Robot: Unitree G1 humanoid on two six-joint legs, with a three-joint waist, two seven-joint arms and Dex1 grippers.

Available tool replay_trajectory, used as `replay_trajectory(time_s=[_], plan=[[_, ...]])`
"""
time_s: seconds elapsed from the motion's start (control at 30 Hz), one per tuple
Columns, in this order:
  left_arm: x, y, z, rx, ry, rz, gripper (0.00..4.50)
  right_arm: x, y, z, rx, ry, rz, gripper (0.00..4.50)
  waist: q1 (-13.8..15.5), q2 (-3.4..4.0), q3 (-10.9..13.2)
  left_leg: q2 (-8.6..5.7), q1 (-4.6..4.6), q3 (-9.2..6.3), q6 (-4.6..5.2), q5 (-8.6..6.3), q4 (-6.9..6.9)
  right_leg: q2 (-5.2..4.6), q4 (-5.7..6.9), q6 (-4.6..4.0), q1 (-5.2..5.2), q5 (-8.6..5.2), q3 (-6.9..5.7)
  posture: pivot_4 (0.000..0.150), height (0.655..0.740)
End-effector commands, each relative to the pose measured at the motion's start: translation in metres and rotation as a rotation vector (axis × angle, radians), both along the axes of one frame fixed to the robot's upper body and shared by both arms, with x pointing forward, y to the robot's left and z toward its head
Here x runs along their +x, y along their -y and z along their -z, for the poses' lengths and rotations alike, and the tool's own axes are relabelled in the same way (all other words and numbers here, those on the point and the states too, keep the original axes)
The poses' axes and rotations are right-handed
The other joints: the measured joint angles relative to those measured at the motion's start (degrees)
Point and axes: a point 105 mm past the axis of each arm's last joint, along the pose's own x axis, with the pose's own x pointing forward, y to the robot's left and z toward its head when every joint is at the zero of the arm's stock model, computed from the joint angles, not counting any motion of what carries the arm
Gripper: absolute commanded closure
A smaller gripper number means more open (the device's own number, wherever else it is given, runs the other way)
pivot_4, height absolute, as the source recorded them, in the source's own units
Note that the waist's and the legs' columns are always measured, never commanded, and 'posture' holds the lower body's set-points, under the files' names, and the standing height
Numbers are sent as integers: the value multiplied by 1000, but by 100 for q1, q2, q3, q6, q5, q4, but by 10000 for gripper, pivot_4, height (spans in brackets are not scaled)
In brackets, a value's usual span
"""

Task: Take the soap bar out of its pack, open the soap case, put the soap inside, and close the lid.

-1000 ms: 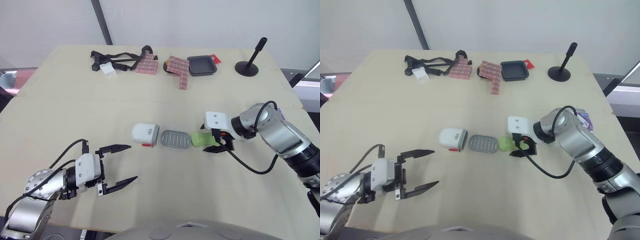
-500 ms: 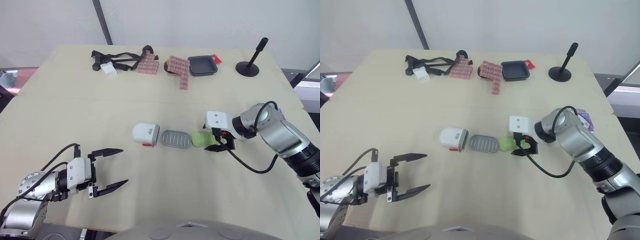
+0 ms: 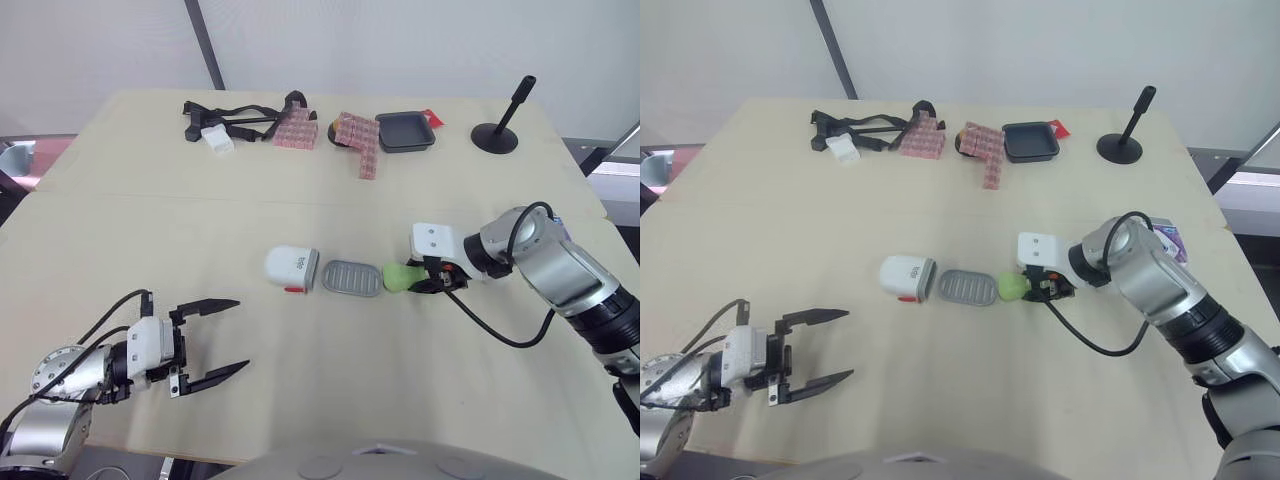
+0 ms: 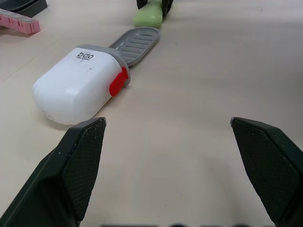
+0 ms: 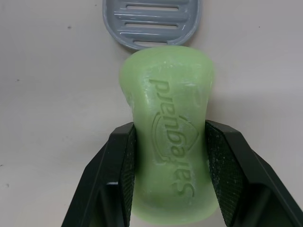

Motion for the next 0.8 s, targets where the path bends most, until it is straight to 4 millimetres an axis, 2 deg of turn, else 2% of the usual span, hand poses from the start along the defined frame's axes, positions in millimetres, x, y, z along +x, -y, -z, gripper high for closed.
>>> replay_trajectory(time_s=[0.03, 0.17, 0.27, 0.6, 0.8], plan=[[8, -13, -10, 0, 21, -38, 0, 2, -18, -32, 67, 66, -50, 28208, -12, 0, 0, 0, 0, 0, 0, 0, 1, 1, 2, 0, -1, 0, 2, 1500, 7400], [15, -19, -14, 3, 29, -45, 0, 2, -42, -56, 111, 109, -75, 28208, -24, 0, 0, 2, -2, 9, -3, 4, 3, 6, 25, 0, -19, 0, 16, 1500, 7400], [20, -19, -16, -2, 38, -48, 0, -2, -56, -62, 128, 96, -69, 28208, 6, -4, -3, 7, -2, 10, -9, 7, 4, 12, 32, -2, -23, 1, 16, 1500, 7400], [25, -14, -21, -24, 60, -33, 0, -10, -84, -41, 91, 42, 11, 28208, 63, -16, -9, 6, -6, 10, -19, 9, 3, 14, 34, -2, -29, 1, 17, 1500, 7400], [27, -13, -24, -32, 73, -36, 0, -8, -87, -36, 71, 39, 46, 28208, 73, -16, -9, 6, -7, 10, -24, 10, 3, 15, 35, -1, -30, 1, 17, 1500, 7400]])
